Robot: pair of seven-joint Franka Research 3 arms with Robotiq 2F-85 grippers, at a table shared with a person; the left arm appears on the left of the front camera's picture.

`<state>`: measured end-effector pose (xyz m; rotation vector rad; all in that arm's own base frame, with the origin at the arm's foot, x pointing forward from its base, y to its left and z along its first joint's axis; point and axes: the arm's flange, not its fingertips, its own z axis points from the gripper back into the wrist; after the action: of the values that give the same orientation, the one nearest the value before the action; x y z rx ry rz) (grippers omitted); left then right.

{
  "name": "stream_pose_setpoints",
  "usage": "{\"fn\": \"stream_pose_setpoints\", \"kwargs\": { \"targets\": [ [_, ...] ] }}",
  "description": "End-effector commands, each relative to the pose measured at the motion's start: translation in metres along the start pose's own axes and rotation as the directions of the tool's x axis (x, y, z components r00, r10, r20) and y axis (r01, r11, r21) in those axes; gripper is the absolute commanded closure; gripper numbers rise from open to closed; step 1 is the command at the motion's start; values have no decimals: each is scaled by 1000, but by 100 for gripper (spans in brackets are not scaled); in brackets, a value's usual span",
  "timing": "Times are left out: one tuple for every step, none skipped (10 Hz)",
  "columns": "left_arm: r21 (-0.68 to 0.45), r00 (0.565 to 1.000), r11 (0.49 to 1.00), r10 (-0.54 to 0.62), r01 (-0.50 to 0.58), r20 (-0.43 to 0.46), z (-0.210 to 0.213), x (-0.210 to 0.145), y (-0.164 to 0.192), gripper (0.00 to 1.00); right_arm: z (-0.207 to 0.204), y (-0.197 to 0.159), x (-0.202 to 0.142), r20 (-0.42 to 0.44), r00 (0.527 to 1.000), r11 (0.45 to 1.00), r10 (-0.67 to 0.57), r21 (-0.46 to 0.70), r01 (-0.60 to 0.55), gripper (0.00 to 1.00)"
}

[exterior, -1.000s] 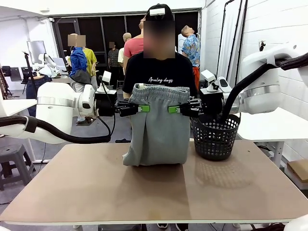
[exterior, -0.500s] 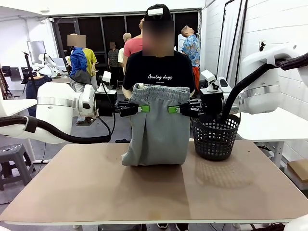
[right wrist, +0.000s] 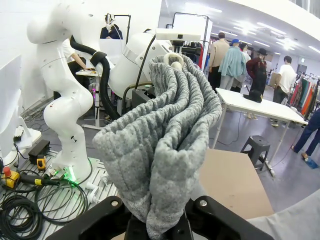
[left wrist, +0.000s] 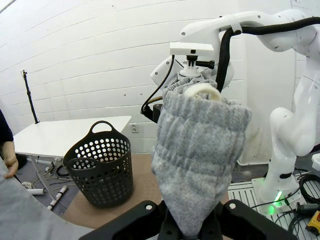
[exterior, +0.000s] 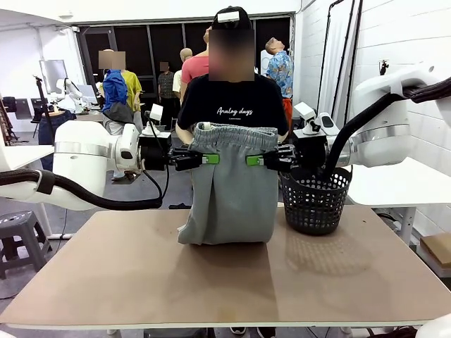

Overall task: Fold the training pants.
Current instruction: Release the ends of the Training pants and then grab the overlapped ends.

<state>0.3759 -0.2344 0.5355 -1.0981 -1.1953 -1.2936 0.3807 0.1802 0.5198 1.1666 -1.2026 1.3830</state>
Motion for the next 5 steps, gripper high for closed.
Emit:
{"fn": "stream_pose_setpoints", "kwargs": {
  "targets": [
    [0, 1000, 1000, -7, 7, 6, 0, 4, -1, 100, -1, 4, -1, 34, 999, 1000, 10, 0, -10, 100],
    [0, 1000, 1000, -7, 7, 6, 0, 4, -1, 100, -1, 4, -1, 34, 999, 1000, 10, 0, -10, 100],
    [0, 1000, 1000, -7, 7, 6, 0, 4, -1, 100, -1, 4, -1, 34, 999, 1000, 10, 0, -10, 100],
    [0, 1000, 1000, -7, 7, 6, 0, 4, -1, 100, -1, 4, -1, 34, 999, 1000, 10, 0, -10, 100],
    [0, 1000, 1000, -7, 7, 6, 0, 4, -1, 100, -1, 4, -1, 34, 999, 1000, 10, 0, -10, 100]
  ]
}}
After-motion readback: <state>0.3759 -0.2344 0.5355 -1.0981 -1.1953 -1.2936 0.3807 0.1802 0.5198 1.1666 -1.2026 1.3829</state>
